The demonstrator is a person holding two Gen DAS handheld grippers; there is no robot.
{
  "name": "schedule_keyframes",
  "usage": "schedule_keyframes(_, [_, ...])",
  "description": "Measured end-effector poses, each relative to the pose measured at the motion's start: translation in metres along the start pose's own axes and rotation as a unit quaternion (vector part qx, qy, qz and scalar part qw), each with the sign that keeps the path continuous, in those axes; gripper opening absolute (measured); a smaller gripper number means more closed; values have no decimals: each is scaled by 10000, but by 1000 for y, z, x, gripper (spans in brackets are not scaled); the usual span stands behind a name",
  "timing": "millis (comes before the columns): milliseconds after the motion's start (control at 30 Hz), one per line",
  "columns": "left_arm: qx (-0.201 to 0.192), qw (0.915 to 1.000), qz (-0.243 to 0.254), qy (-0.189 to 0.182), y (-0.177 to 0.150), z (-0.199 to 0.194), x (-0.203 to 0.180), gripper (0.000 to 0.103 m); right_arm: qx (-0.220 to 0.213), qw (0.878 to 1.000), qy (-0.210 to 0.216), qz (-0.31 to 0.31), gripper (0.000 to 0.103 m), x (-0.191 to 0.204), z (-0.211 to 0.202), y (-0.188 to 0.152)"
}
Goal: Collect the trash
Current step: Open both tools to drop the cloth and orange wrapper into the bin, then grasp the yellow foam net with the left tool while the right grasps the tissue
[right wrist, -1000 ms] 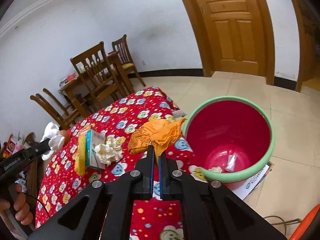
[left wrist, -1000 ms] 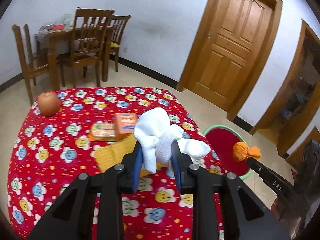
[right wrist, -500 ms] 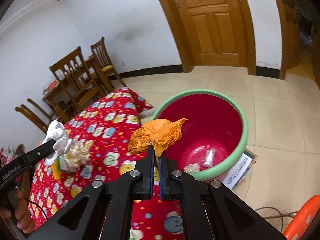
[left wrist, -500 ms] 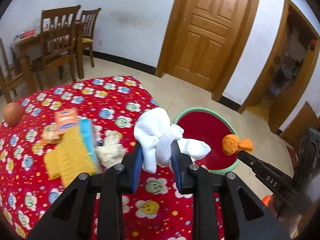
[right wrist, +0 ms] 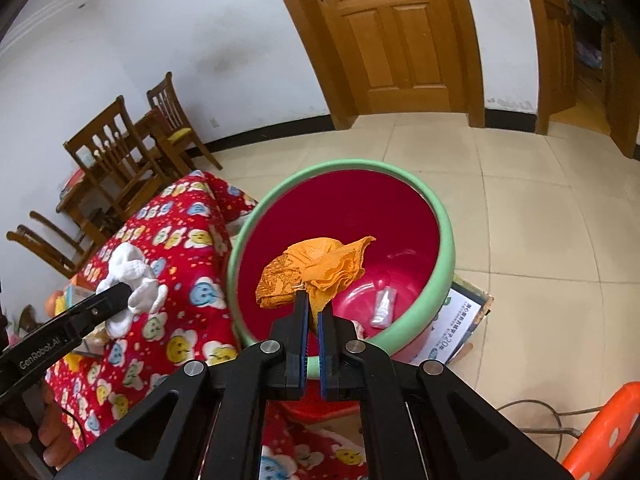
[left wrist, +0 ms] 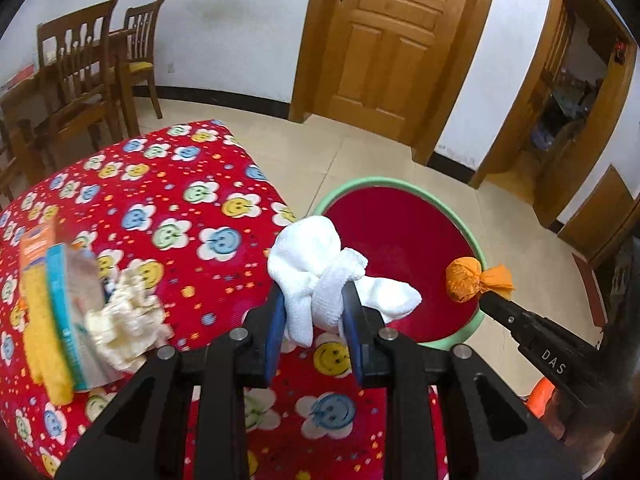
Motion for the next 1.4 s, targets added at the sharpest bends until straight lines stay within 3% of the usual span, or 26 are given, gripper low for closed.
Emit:
schedule_keyframes(200, [111,9998,135,-28,4,18,-12,27,76,10000,-33,31,7,-10,9,1])
schedule_keyframes(400, [188,9996,189,-64,7,31,-17,27,157,9996,-34,217,19,-20,15,3])
schedule_keyframes(800, [192,9986,411,-255,13,44,-37,27,-25,9993,-68,375,28,-30,0,7])
schedule_keyframes(900, [165,9982,466,-335,15,44,-44,38,-42,9990,-95,432,28,-35,-3,8])
schedule_keyframes(1067, [44,9982,535,-272,18,38,-49,68,-51,9988,-122,476,28,-39,-6,8])
schedule_keyframes(1400, [25,9988,482,-79,13,27,-40,69,-74,9989,-80,458,29,-34,-13,7])
Point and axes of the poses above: each gripper's, at about its wrist camera, not at the fingertips, and z roughly the way its jaws point, x to its left, y to its top, the point moved 6 cm from there along z, roughly the way its jaws point, and after that the axes turned 5 degrees about -y, right-handed, at the moved point
